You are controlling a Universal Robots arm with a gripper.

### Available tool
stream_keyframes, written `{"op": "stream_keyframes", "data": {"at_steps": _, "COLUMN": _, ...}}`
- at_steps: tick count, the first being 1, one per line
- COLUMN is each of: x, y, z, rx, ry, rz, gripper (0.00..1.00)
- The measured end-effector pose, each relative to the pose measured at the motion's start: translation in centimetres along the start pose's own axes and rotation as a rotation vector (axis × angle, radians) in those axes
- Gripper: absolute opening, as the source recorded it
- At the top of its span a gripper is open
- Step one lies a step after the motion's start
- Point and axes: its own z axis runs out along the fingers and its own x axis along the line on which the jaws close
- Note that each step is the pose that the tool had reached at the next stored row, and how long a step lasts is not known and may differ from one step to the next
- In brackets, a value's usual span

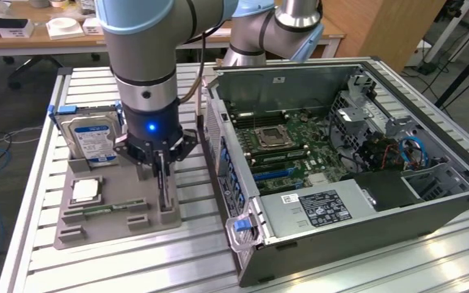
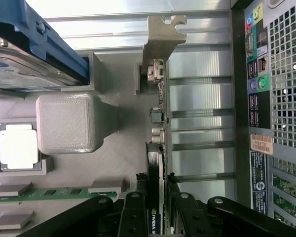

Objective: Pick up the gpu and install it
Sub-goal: 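Pick up the gpu and move the gpu toward the slot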

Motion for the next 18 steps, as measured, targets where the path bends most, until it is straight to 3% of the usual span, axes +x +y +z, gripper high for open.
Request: {"op": "stream_keyframes", "data": {"at_steps": 18, "x": 0.0, "y": 0.05, "z": -1.28, "rx": 0.0001, "ry": -0.0001, "rz": 0.0, "gripper": 0.26}}
